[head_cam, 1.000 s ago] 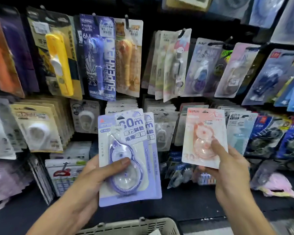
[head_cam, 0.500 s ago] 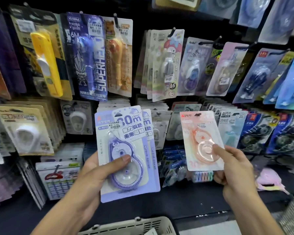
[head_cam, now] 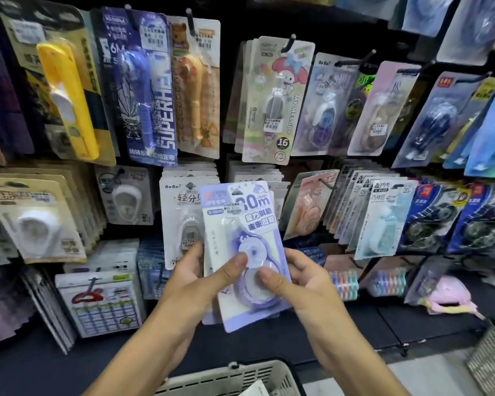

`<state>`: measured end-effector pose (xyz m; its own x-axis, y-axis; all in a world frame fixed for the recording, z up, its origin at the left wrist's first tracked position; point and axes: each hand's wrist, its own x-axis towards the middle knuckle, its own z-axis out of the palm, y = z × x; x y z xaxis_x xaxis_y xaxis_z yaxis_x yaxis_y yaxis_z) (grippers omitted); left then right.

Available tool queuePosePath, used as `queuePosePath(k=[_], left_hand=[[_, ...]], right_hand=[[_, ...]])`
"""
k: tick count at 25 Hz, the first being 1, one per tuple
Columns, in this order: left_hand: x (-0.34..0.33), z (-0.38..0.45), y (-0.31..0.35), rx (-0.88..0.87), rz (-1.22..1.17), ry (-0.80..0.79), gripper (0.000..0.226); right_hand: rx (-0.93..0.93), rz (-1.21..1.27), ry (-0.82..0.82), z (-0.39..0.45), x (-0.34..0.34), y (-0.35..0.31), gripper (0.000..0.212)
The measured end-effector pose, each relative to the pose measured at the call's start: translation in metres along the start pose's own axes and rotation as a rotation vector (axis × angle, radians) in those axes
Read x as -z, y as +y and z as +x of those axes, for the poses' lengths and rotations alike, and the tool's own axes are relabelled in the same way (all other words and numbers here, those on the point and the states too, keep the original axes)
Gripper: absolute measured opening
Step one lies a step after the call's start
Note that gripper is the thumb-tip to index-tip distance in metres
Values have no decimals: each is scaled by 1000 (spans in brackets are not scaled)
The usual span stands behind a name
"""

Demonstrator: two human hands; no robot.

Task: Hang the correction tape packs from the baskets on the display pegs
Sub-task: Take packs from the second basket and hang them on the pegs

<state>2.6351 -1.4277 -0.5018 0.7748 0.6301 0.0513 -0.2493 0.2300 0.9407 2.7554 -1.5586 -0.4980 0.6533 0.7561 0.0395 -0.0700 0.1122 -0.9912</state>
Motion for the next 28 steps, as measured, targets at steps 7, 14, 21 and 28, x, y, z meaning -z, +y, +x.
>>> queuePosePath(k=[7, 14, 21, 28], left_hand=[[-2, 7, -11, -74, 38, 28, 48], [5, 14, -7, -109, 26, 94, 51], [-1, 15, -12, -99, 68, 81, 47], [3, 20, -7, -93, 31, 83, 53]], right_hand=[[-6, -86, 186, -2, 11, -10, 43], [97, -125, 609, 12, 78, -24, 18], [205, -113, 903, 17, 98, -20, 45], [279, -97, 799, 14, 95, -19, 23]])
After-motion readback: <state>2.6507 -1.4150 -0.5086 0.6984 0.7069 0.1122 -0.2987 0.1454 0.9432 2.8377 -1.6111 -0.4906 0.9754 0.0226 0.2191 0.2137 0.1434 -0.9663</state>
